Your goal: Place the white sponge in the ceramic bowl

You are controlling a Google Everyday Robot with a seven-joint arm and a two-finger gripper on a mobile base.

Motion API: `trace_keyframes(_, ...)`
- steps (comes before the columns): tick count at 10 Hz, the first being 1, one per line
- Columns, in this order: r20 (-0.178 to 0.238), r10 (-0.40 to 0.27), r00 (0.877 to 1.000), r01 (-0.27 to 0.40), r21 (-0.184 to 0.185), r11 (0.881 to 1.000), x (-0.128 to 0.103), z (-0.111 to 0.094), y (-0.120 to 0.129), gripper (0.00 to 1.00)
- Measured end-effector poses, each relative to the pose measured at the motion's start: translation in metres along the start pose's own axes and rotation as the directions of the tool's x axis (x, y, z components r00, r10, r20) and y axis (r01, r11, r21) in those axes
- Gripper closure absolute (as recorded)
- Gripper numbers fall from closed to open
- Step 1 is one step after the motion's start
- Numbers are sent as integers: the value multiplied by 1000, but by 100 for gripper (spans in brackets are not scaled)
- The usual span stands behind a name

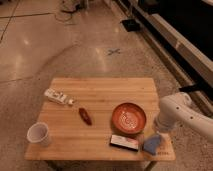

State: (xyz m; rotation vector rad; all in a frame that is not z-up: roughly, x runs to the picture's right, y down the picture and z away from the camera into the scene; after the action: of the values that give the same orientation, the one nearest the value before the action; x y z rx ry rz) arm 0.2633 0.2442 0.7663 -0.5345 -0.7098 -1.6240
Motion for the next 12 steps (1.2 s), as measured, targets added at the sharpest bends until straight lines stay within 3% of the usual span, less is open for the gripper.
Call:
trace_keyframes(3, 10, 8, 1000, -7, -21, 1000, 2, 16, -3, 20)
trace_keyframes(7, 42, 58, 997, -57, -35, 998, 1, 37, 11, 20)
trace_keyframes(12, 23, 40, 999, -39, -31, 999, 16, 33, 9, 70)
